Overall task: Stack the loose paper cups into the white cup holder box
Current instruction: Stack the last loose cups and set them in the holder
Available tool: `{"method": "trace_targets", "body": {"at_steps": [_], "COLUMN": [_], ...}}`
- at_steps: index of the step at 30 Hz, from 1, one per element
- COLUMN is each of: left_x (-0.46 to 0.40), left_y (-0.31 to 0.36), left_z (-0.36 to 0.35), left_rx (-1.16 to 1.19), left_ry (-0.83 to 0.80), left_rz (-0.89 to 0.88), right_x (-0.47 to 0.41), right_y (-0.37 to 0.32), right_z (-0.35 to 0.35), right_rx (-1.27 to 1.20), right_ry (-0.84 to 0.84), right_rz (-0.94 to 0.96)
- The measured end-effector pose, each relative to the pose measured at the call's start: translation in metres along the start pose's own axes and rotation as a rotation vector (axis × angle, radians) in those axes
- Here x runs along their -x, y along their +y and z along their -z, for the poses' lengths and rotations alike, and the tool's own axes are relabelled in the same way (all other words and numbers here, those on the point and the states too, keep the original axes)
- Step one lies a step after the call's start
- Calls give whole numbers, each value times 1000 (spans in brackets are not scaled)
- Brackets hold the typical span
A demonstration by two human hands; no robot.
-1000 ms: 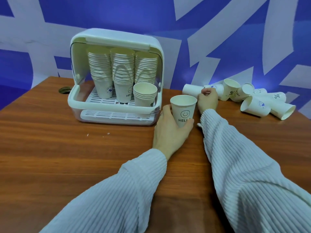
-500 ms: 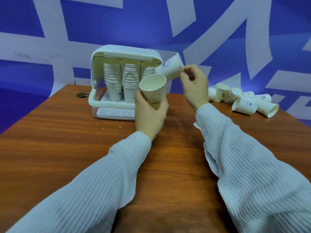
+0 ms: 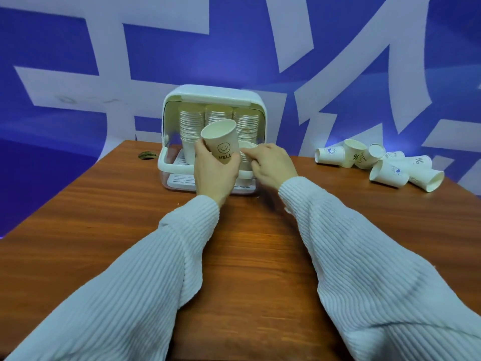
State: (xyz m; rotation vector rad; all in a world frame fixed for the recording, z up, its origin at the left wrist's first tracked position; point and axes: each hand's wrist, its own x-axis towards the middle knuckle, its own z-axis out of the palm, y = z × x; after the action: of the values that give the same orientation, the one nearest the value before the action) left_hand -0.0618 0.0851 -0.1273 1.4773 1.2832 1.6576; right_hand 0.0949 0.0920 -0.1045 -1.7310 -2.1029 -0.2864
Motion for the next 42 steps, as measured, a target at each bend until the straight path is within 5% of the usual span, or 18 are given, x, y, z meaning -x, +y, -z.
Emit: {"method": "trace_targets", "body": {"at_steps": [4,8,16,25,30,33,37,42], "left_x": [-18,-40,-47,-47,-52,-46,-9,67], "left_y": [15,22,8,-5,5,18,27,35], "left_z": [-7,-22,-41,-38,-43,-45,-69,-141], "left_rx": [-69,-161,-401,-643,-769,-854,-552,-313], "left_ry": [-70,-123,-200,-320,-407,-371,-123,-457], "left_rz": [-106,-196,-151,-205,-79,-233,-593,-579], "right_x": [-3,5,12,21,26,36,60,97], "right_y": [1,2,12,15,22,34,68,134], "right_z": [2,-7,-26,-34,-36,-31,-21,-7], "right_rx": [35,-206,-457,-586,-596,-605,-601,-554], "right_ry": [-11,53,283,252,275,301,345,422], "right_rz": [-7,-135,-259,-357,-365,-410,-501,-685]}}
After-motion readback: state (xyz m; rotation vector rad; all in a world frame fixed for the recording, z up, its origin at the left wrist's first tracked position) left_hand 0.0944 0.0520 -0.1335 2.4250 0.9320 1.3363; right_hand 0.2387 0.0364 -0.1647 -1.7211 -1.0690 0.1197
